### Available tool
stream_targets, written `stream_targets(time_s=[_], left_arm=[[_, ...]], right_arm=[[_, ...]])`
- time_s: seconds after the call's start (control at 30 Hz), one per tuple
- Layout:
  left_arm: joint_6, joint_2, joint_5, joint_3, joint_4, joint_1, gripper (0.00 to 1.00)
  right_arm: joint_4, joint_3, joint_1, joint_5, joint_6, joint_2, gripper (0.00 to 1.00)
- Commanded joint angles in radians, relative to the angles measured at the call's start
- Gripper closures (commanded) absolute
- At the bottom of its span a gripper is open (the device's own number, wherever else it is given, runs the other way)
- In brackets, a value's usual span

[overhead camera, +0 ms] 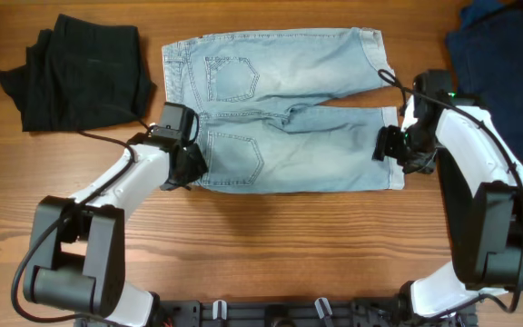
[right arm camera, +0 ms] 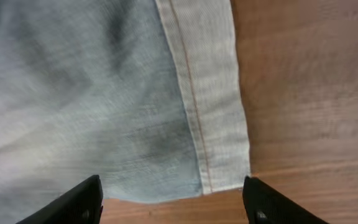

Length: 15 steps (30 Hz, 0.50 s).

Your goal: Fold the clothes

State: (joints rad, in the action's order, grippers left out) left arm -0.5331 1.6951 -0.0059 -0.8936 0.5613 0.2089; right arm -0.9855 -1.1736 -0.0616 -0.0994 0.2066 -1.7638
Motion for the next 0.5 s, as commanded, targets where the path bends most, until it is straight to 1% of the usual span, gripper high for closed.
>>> stream_targets(time_s=[0.0, 0.13, 0.27, 0.3, 0.33, 0.37, 0.47], left_arm=[[0.005, 0.019, -0.044, 0.013, -0.021, -0.033, 0.96], [0.004, 0.019, -0.043, 0.013, -0.035, -0.032, 0.96], [0.004, 0.019, -0.043, 0.013, -0.042, -0.032, 0.96], [0.004, 0.019, -0.040, 0.013, -0.042, -0.032, 0.96], [0.004, 0.019, -0.036, 0.013, -0.042, -0.032, 0.96], [0.005, 0.019, -0.036, 0.013, -0.041, -0.032, 0.96], [0.005, 0.016, -0.037, 0.012, -0.043, -0.033, 0.96]], right_arm=[[-0.002, 0.037, 0.008, -0.029, 0.011, -0.015, 0.33], [0.086, 0.147, 0.011, -0.035, 0.014, -0.015, 0.34], [0.156, 0.220, 0.012, -0.094, 0.034, -0.015, 0.37], [0.163, 0.232, 0.012, -0.092, 0.040, -0.015, 0.43], [0.170, 0.241, 0.012, -0.084, 0.043, -0.015, 0.54], [0.175, 0.242, 0.012, -0.072, 0.061, -0.015, 0.67], [0.212, 0.241, 0.011, -0.074, 0.109, -0.012, 0.96]])
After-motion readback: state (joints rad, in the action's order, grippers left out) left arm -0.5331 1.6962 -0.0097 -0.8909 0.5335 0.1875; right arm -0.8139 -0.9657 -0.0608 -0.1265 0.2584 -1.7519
